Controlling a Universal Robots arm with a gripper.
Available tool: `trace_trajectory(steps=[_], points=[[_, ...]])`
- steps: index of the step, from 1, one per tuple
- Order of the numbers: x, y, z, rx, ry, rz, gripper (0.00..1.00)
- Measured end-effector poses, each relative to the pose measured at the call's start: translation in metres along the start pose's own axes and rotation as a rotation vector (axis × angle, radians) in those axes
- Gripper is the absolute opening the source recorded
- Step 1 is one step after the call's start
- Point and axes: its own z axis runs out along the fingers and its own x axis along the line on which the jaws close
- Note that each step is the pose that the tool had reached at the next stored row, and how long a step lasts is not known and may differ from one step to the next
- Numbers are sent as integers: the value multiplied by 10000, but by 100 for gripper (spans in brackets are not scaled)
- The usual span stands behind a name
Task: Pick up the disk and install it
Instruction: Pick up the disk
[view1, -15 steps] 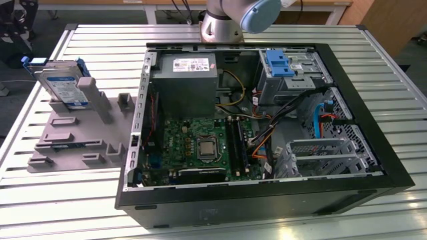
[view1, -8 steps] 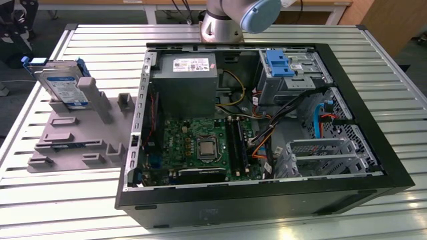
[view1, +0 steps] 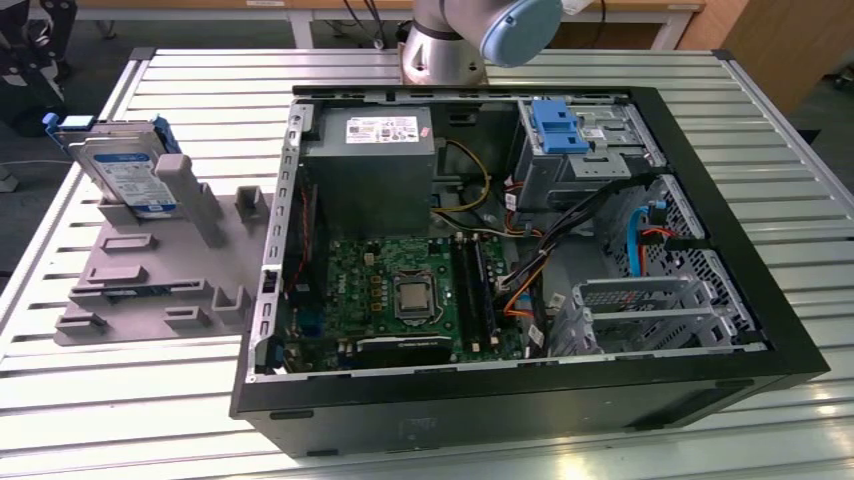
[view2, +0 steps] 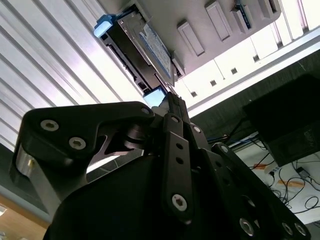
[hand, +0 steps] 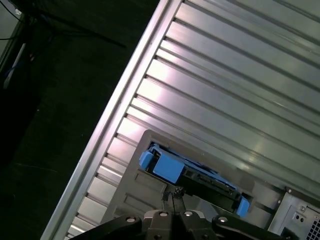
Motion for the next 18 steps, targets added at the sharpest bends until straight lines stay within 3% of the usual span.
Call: trace_trajectory(steps=[18], points=[[0,0,3,-7,39,-916,11]])
